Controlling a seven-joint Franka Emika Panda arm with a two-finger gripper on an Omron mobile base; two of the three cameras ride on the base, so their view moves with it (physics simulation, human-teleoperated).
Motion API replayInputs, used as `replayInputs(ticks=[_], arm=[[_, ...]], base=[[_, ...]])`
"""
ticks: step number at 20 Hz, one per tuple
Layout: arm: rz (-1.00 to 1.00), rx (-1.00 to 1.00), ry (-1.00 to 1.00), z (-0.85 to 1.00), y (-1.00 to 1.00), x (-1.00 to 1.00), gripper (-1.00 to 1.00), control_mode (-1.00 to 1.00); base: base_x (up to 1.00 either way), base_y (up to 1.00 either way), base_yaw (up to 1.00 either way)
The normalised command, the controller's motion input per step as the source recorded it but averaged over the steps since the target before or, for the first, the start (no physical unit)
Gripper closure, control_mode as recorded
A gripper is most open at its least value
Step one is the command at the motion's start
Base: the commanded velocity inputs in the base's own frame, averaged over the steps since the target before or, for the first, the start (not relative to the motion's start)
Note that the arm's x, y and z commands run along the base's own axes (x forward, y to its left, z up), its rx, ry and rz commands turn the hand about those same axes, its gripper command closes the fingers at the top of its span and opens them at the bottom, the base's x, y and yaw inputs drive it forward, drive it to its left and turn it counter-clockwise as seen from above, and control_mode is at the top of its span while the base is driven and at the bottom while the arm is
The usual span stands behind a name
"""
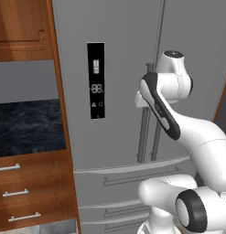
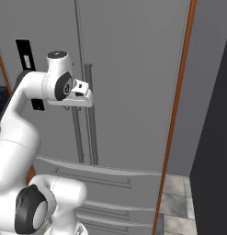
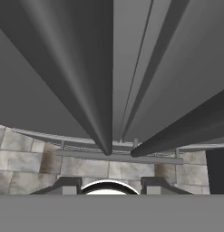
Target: Retrieve the sausage and cheese from the fridge and place them on the cutting board on the counter.
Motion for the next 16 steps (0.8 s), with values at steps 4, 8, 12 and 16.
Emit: replayInputs(ticks=[4, 8, 12, 16], arm=[[0.00, 0.00, 0.00, 0.00, 0.00, 0.00, -1.00, 1.00], [0.00, 0.00, 0.00, 0.00, 0.00, 0.00, -1.00, 1.00], [0.00, 0.00, 0.00, 0.00, 0.00, 0.00, -1.00, 1.00], [0.00, 0.00, 0.00, 0.00, 0.00, 0.00, -1.00, 1.00]], base=[[0.00, 0.00, 0.00], [0.00, 0.00, 0.00], [-0.13, -0.02, 0.00], [-0.59, -0.03, -0.02]])
